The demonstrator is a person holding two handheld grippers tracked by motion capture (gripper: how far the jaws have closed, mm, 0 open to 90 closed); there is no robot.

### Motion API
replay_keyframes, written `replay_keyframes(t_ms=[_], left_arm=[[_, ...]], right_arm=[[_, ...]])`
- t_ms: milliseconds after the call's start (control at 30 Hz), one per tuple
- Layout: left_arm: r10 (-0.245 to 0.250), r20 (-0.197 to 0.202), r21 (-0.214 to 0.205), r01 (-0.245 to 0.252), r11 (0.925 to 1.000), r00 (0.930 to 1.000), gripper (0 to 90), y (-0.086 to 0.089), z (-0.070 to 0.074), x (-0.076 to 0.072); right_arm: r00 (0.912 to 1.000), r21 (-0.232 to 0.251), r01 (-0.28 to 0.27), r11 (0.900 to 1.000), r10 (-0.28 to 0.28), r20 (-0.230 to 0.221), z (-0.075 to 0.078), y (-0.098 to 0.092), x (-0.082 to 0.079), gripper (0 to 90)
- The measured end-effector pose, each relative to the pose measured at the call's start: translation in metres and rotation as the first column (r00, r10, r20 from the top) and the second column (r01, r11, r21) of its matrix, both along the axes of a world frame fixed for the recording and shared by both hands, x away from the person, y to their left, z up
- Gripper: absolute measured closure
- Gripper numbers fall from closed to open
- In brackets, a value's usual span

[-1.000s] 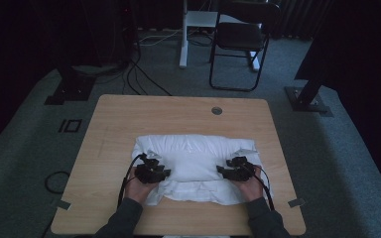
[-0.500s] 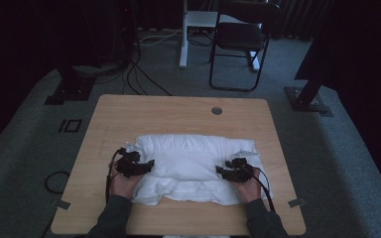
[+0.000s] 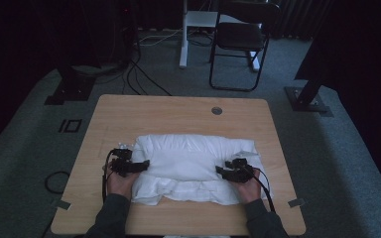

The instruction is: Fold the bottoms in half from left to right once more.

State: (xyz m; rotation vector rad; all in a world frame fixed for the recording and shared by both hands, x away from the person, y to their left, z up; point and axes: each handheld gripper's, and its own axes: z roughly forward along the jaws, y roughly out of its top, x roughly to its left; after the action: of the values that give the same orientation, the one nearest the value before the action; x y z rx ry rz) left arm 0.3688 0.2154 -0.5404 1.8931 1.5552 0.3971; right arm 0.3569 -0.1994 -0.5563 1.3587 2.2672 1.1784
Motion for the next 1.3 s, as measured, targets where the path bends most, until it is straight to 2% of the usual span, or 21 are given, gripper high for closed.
replay_keyframes(t_ms=[167,200,233,500,533,567,600,633,667,700,733,767,800,833,867,900,933,1000,1033,1133,1300], left_arm=[[0.033,-0.025,0.013,-0.033,0.9994,0.9991,12.6,0.005,-0.003,0.000],[0.042,-0.020,0.043,-0.041,0.9982,0.9989,12.6,0.006,-0.005,0.000],[0.044,-0.014,0.048,-0.043,0.9979,0.9989,12.5,0.006,-0.005,-0.001],[-0.002,-0.013,0.091,0.003,0.9958,0.9999,13.8,0.000,-0.006,-0.005],[-0.017,-0.005,0.127,0.018,0.9918,0.9998,15.7,-0.004,-0.007,-0.006],[-0.017,-0.005,0.127,0.018,0.9918,0.9998,16.3,-0.004,-0.007,-0.006],[-0.017,0.000,0.149,0.017,0.9887,0.9998,16.3,-0.006,-0.007,-0.007],[-0.016,0.006,0.168,0.014,0.9857,0.9999,20.3,-0.009,-0.006,-0.008],[-0.031,0.016,0.158,0.028,0.9870,0.9994,37.9,-0.010,-0.004,-0.009],[-0.031,0.016,0.158,0.028,0.9870,0.9994,47.4,-0.010,-0.004,-0.009],[-0.048,0.017,0.128,0.046,0.9907,0.9987,60.3,-0.008,-0.003,-0.009],[-0.056,0.011,0.101,0.055,0.9934,0.9984,69.2,-0.005,-0.003,-0.009],[-0.056,0.011,0.101,0.055,0.9934,0.9984,79.0,-0.005,-0.003,-0.009],[-0.061,0.000,0.060,0.061,0.9963,0.9981,83.9,-0.002,-0.003,-0.008],[-0.064,-0.007,0.016,0.064,0.9978,0.9979,86.0,0.003,-0.004,-0.006],[-0.064,-0.007,0.016,0.064,0.9978,0.9979,86.9,0.003,-0.004,-0.006],[-0.054,0.002,-0.019,0.054,0.9984,0.9986,87.2,0.007,-0.002,-0.006],[-0.037,0.031,-0.054,0.039,0.9978,0.9988,87.5,0.011,0.003,-0.008],[-0.037,0.031,-0.054,0.039,0.9978,0.9988,87.6,0.011,0.003,-0.008],[-0.011,0.087,-0.123,0.021,0.9921,0.9962,87.6,0.022,0.017,-0.009],[-0.015,0.121,-0.137,0.032,0.9901,0.9925,87.7,0.025,0.030,-0.007]], right_arm=[[1.0000,0.002,-0.002,1.0000,0.002,-0.002,0.000,0.000,0.000,47.6],[1.0000,0.002,-0.002,1.0000,0.002,-0.002,0.000,0.000,0.000,47.6],[1.0000,0.003,-0.001,1.0000,0.001,-0.002,0.000,0.000,0.000,47.6],[1.0000,0.006,0.000,1.0000,0.000,0.002,-0.001,-0.001,0.000,47.5],[1.0000,0.006,0.000,1.0000,0.000,0.002,-0.001,-0.001,0.000,47.5],[1.0000,0.006,0.001,1.0000,-0.001,0.002,-0.001,-0.001,0.000,47.6],[1.0000,0.006,0.001,1.0000,-0.001,0.002,-0.001,-0.001,0.000,47.6],[1.0000,0.006,0.001,1.0000,-0.001,0.002,-0.001,0.000,0.000,47.5],[1.0000,0.005,0.002,1.0000,-0.003,0.003,0.000,-0.001,-0.001,47.5],[1.0000,0.002,0.004,1.0000,-0.004,0.005,0.001,0.000,-0.001,47.5],[1.0000,-0.006,0.000,1.0000,0.000,0.007,0.003,0.000,-0.001,47.6],[0.9999,-0.010,0.000,1.0000,0.000,0.010,0.006,0.000,-0.001,47.5],[0.9999,-0.010,0.000,1.0000,0.000,0.010,0.006,0.000,-0.001,47.5],[0.9992,0.005,0.007,1.0000,-0.007,0.039,0.015,0.000,-0.002,47.6],[0.9984,0.020,0.010,0.9997,-0.011,0.056,0.021,0.001,-0.003,47.6],[0.9984,0.020,0.010,0.9997,-0.011,0.056,0.021,0.001,-0.003,47.6],[0.9960,0.038,0.000,0.9993,-0.003,0.089,0.031,0.004,-0.004,47.5],[0.9923,0.042,-0.019,0.9990,0.014,0.123,0.040,0.011,-0.004,47.0],[0.9911,0.043,-0.027,0.9987,0.021,0.132,0.044,0.015,-0.003,46.9],[0.9888,0.042,-0.051,0.9978,0.045,0.142,0.049,0.027,0.002,46.6],[0.9861,0.030,-0.089,0.9956,0.083,0.143,0.047,0.045,0.008,46.2]])
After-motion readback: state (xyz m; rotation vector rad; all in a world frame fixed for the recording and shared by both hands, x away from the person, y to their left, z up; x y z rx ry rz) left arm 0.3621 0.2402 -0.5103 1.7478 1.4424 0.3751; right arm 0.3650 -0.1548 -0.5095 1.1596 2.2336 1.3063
